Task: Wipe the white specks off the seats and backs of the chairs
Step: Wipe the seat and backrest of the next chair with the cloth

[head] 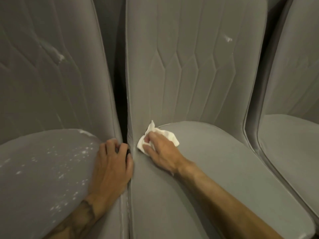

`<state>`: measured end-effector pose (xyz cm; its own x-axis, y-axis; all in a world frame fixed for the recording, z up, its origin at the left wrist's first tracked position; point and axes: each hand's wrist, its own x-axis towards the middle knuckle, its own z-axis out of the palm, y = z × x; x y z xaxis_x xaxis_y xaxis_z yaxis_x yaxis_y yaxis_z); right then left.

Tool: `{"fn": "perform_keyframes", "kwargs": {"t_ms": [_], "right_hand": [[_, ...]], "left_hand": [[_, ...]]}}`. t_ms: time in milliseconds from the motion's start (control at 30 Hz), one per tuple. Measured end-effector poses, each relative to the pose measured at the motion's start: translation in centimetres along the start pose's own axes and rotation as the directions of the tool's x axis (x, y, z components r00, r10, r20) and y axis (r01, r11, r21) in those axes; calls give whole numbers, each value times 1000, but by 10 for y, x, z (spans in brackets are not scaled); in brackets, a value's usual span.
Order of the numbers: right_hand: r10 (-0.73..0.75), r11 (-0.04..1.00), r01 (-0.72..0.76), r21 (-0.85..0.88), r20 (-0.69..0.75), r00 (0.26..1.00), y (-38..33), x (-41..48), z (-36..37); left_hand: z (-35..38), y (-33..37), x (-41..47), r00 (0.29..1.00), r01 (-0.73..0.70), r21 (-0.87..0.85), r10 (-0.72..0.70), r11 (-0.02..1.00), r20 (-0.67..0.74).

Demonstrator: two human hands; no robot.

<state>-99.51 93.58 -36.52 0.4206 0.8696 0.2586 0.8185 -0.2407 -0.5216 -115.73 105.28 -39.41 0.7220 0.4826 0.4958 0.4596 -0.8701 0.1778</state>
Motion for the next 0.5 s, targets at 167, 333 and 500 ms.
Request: {"fn": "perform_keyframes", "kwargs": {"t_ms": [167,333,500], "right_hand": [[-43,999,44,-19,46,998,-1,2,-13],[15,999,-16,-30,-9,1000,-28,-19,11],[-83,996,84,-24,27,996,-31,-57,6]], "left_hand": [[3,-1,1,999,38,-30,-38,999,8],[3,-3,-1,1000,25,-39,-26,999,-5],[2,-5,-3,1000,22,-67,-21,998,18]]}}
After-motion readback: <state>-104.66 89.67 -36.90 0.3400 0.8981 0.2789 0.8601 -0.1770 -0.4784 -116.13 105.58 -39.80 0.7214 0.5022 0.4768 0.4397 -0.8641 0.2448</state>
